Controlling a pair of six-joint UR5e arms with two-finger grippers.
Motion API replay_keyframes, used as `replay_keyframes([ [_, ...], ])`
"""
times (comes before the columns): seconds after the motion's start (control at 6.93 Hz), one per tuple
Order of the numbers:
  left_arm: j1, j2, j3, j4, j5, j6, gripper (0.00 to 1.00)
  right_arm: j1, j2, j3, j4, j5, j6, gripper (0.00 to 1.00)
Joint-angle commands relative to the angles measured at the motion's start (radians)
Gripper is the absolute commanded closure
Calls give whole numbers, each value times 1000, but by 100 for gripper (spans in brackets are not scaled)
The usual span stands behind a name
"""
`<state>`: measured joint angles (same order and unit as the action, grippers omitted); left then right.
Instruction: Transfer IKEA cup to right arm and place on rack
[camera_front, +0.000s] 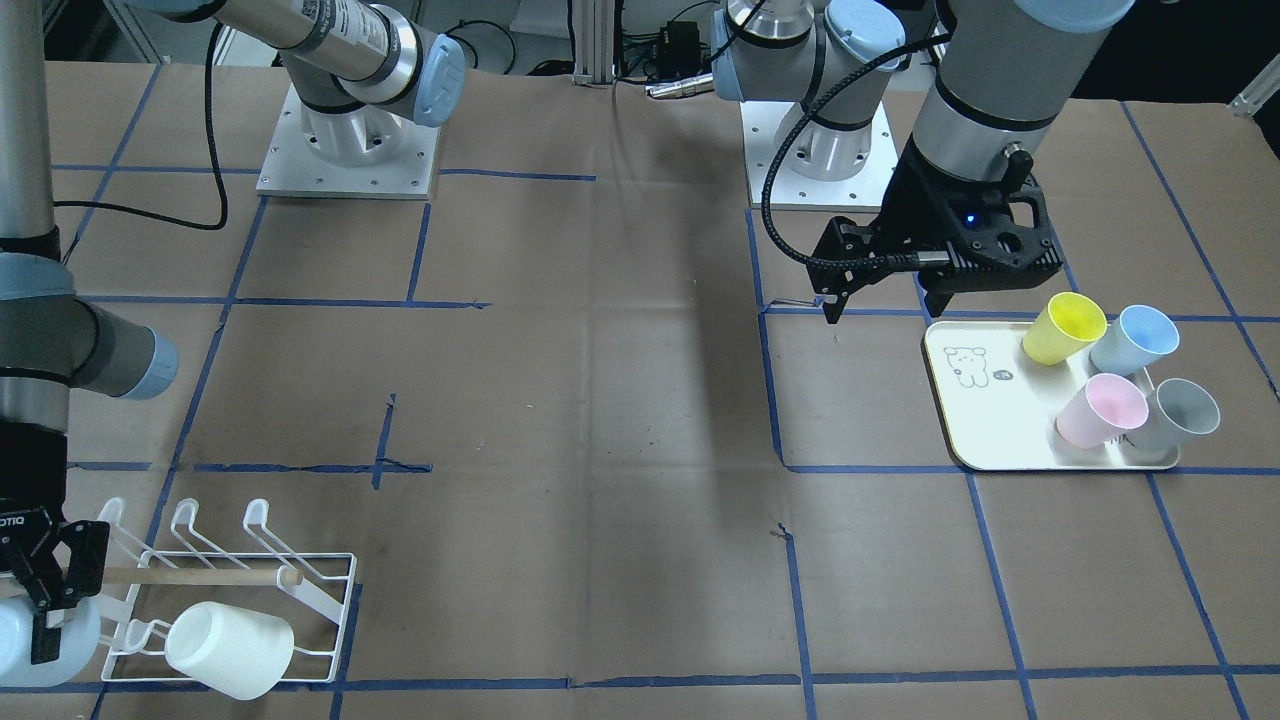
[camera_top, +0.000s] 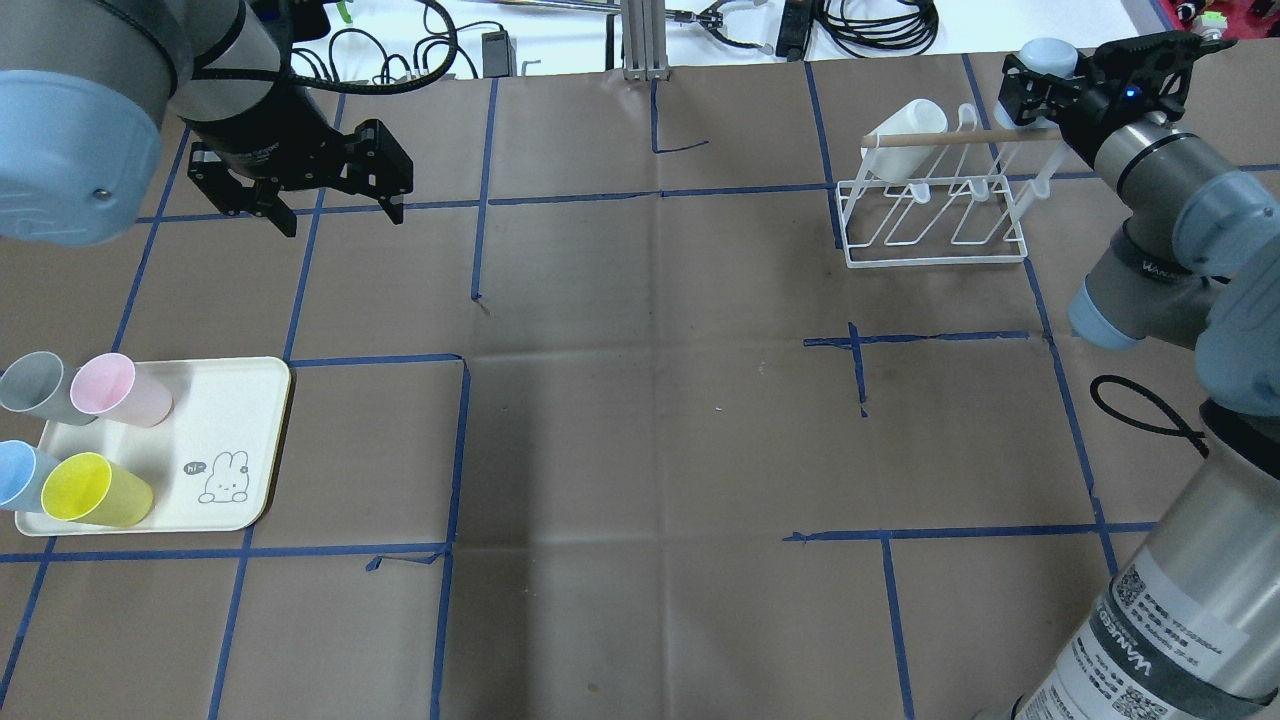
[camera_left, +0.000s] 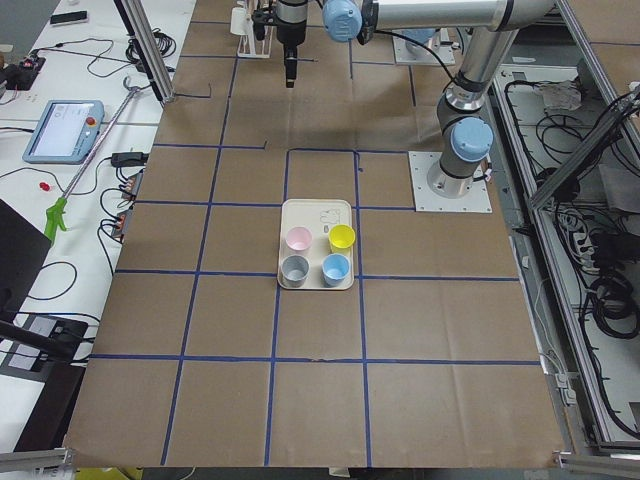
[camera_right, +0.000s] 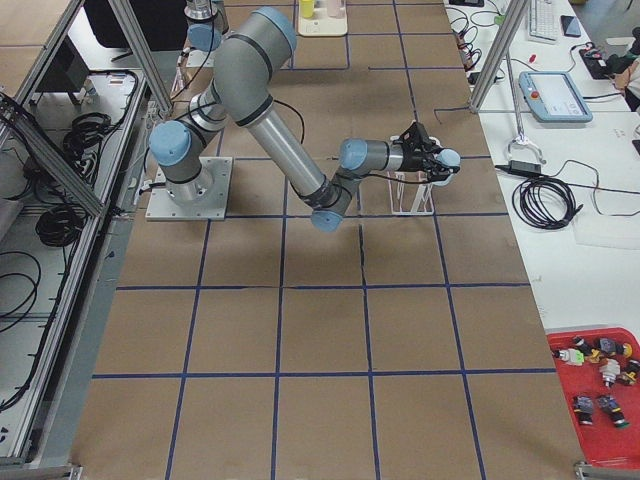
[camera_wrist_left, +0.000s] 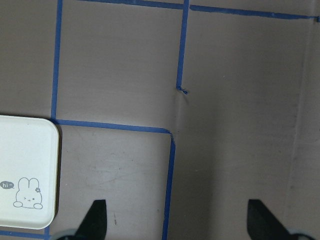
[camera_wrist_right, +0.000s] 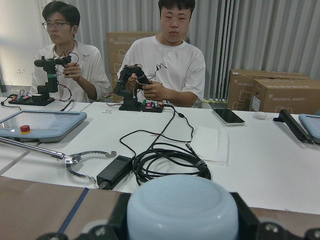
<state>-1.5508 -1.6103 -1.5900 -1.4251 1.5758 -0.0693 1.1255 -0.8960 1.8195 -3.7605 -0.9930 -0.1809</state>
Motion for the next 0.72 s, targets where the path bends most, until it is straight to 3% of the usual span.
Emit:
replay_keyframes([
  [0.0,0,-2,1,2,-3,3,1,-4,0,1,11,-4,6,0],
  [0.58,0,-2,1,0,-3,3,1,-4,-23,-11,48,-4,8,0],
])
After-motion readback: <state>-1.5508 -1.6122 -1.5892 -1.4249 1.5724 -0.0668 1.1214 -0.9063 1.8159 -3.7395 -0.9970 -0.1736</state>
